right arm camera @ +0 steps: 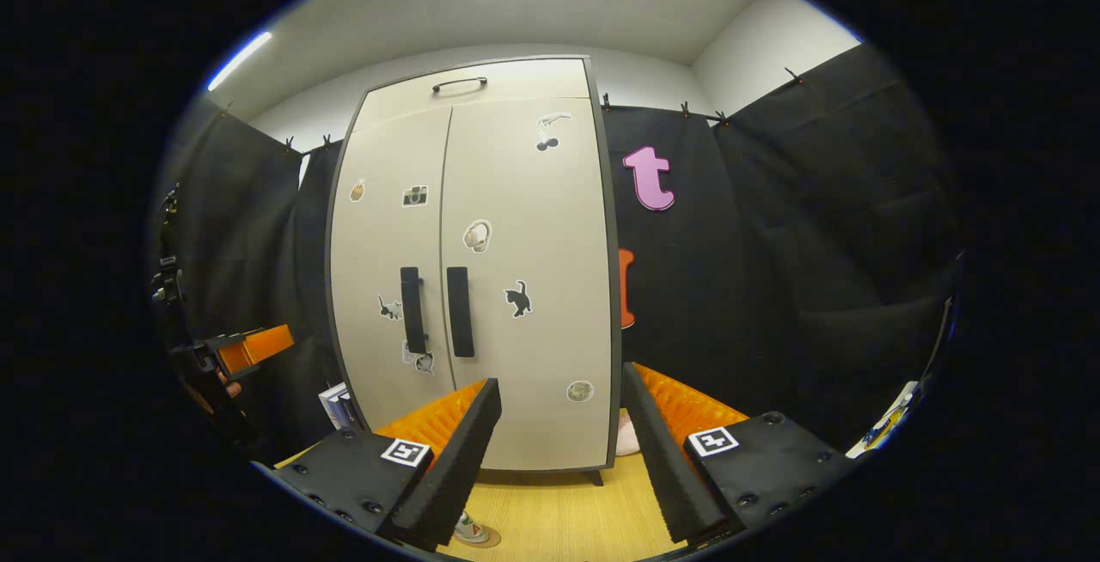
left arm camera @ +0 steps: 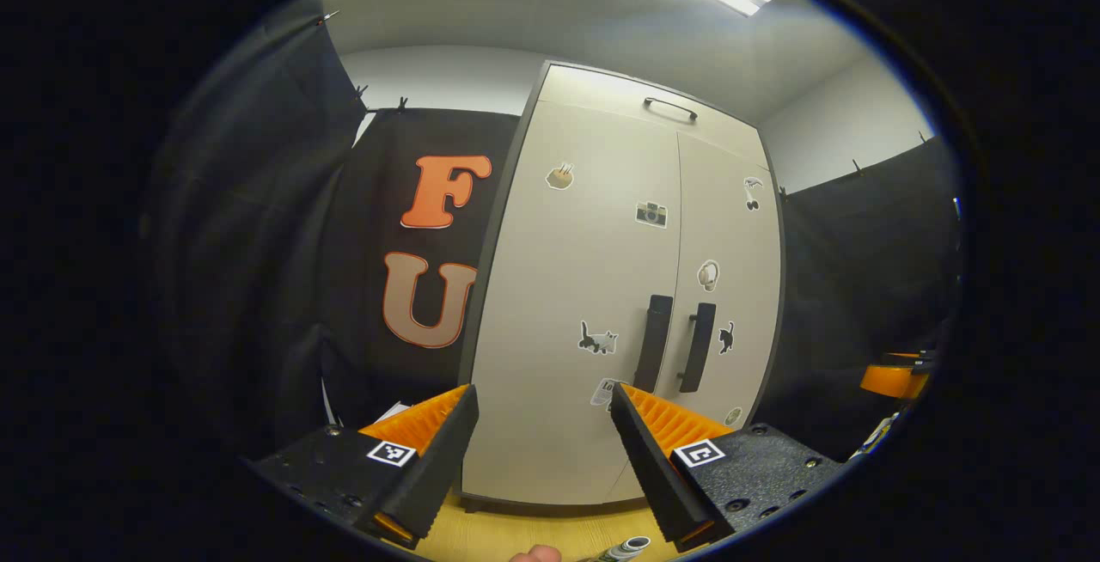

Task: Grasp the bottle in the cabinet with the left hand and place it on the coaster, then close the right door with the right hand and the left door with the left hand.

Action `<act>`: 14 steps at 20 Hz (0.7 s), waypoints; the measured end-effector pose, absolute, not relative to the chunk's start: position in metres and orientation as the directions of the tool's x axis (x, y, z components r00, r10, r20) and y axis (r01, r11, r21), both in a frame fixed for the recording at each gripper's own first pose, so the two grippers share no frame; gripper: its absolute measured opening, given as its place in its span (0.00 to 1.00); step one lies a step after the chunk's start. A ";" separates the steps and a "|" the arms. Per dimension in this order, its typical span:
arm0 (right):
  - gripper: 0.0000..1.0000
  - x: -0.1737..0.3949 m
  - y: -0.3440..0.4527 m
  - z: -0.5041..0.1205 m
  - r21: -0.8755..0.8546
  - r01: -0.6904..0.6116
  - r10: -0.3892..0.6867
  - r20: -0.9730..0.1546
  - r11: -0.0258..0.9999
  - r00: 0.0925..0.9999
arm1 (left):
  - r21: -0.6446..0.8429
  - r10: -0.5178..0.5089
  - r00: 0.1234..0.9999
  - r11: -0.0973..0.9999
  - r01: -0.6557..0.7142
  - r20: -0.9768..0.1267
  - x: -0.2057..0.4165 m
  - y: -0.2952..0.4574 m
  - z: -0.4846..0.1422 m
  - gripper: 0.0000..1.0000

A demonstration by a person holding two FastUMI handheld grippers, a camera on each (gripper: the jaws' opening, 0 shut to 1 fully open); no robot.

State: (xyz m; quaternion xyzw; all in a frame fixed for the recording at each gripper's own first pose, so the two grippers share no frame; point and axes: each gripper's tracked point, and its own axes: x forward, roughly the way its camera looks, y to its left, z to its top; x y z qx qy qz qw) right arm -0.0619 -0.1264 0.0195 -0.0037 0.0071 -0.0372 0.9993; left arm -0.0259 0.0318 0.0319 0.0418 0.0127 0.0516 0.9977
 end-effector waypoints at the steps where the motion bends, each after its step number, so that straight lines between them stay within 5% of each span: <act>1: 0.94 -0.062 -0.124 0.020 -0.004 0.070 -0.070 -0.011 0.998 0.997 | 0.090 0.111 0.994 0.990 -0.109 -0.020 -0.030 0.034 0.033 0.94; 14: 0.94 -0.058 -0.114 0.015 -0.019 0.042 -0.042 0.008 0.999 0.999 | 0.071 0.173 0.984 0.983 -0.170 -0.033 -0.045 0.052 0.018 0.94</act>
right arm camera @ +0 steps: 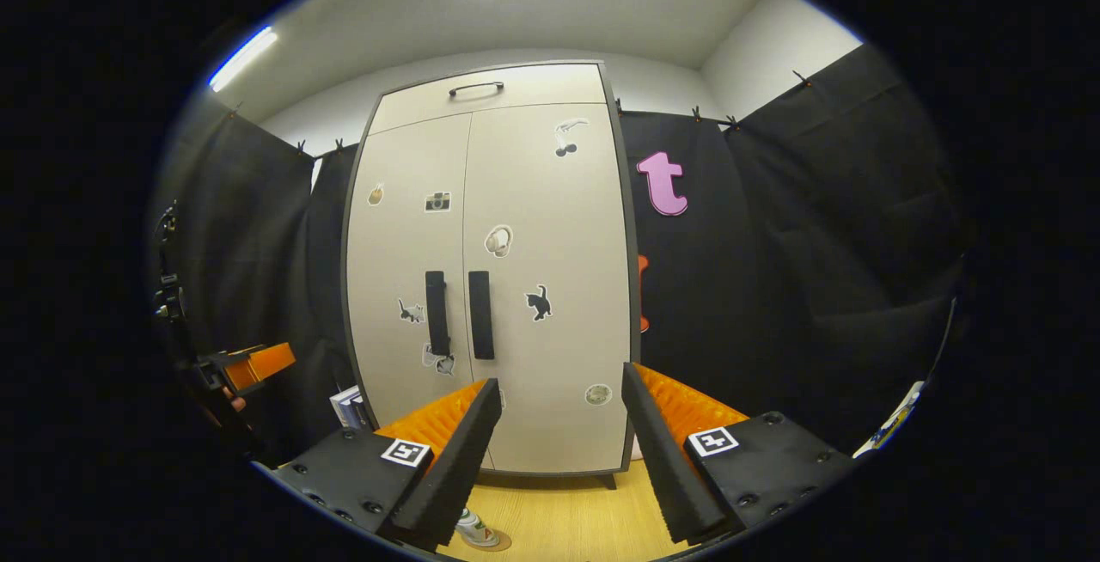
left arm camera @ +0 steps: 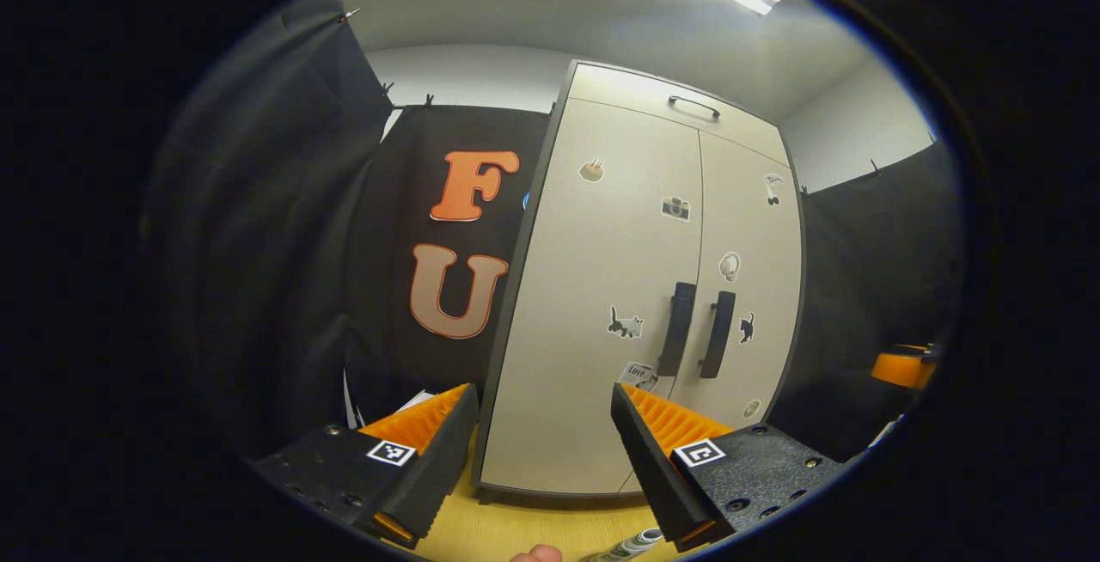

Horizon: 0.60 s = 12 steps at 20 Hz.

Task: Grasp the bottle in the cabinet with the left hand and place it on the coaster, then close the right door with the right hand and the left door with the left hand.

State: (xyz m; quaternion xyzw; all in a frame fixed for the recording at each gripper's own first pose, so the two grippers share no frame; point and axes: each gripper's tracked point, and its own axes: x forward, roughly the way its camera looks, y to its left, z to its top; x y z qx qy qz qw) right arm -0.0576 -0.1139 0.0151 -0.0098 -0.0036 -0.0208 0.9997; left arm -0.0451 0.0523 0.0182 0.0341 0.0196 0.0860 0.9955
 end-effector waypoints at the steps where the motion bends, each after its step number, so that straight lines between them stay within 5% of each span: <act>1: 0.94 -0.058 -0.114 0.015 -0.020 0.040 -0.040 0.010 0.999 0.999 | 0.074 0.171 0.985 0.983 -0.169 -0.025 -0.045 0.052 0.021 0.94; 12: 0.94 -0.052 -0.114 0.015 -0.018 0.039 -0.039 0.024 0.999 0.999 | 0.110 0.145 0.989 0.984 -0.142 -0.015 -0.041 0.039 0.027 0.94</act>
